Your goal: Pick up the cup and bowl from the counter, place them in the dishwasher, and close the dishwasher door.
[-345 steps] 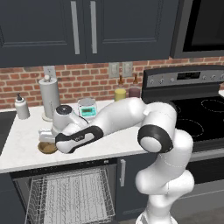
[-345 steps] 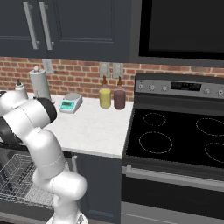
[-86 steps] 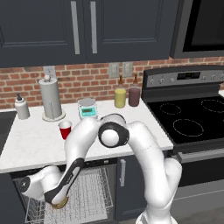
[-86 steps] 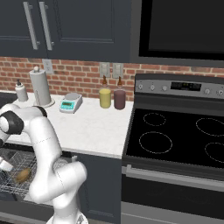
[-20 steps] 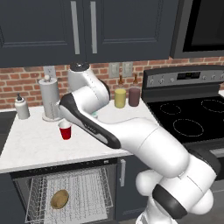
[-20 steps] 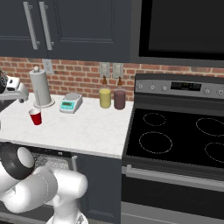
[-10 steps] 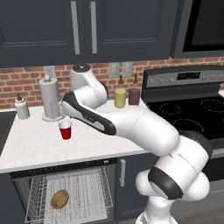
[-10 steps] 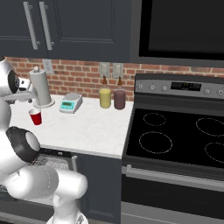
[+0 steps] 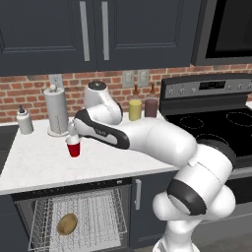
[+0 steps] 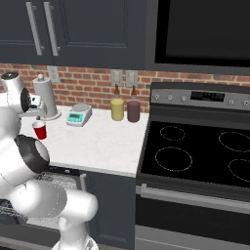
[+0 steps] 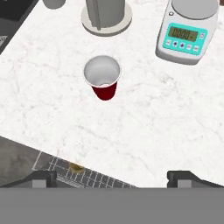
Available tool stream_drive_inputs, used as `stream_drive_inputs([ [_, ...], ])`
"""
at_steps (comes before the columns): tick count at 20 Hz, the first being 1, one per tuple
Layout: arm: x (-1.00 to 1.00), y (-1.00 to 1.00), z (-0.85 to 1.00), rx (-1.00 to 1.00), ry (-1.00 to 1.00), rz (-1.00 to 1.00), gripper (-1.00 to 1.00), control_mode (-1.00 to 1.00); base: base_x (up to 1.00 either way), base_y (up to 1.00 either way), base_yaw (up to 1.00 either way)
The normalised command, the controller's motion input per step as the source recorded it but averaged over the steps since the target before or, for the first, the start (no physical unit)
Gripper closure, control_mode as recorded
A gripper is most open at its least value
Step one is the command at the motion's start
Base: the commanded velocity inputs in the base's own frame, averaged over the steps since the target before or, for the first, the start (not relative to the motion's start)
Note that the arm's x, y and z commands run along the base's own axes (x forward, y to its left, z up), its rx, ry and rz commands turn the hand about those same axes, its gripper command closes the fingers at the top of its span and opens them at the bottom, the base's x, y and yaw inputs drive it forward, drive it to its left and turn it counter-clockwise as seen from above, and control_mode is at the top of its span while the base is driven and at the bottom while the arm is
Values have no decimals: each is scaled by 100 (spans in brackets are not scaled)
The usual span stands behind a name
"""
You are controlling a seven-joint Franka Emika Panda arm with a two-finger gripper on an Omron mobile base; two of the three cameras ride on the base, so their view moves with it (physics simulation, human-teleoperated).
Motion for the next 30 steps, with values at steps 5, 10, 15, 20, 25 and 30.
stream_drive_inputs([
  [5,28,0,-24,7,0,4,-100,-100,0,0,0],
  [10,35,0,0,2,9,3,-100,-100,0,0,0],
  [15,42,0,0,0,14,2,-100,-100,0,0,0],
  [20,18,1,-2,0,11,0,-100,-100,0,0,0],
  [25,10,11,-22,0,4,0,-100,-100,0,0,0],
  [30,5,18,-42,0,0,0,-100,-100,0,0,0],
])
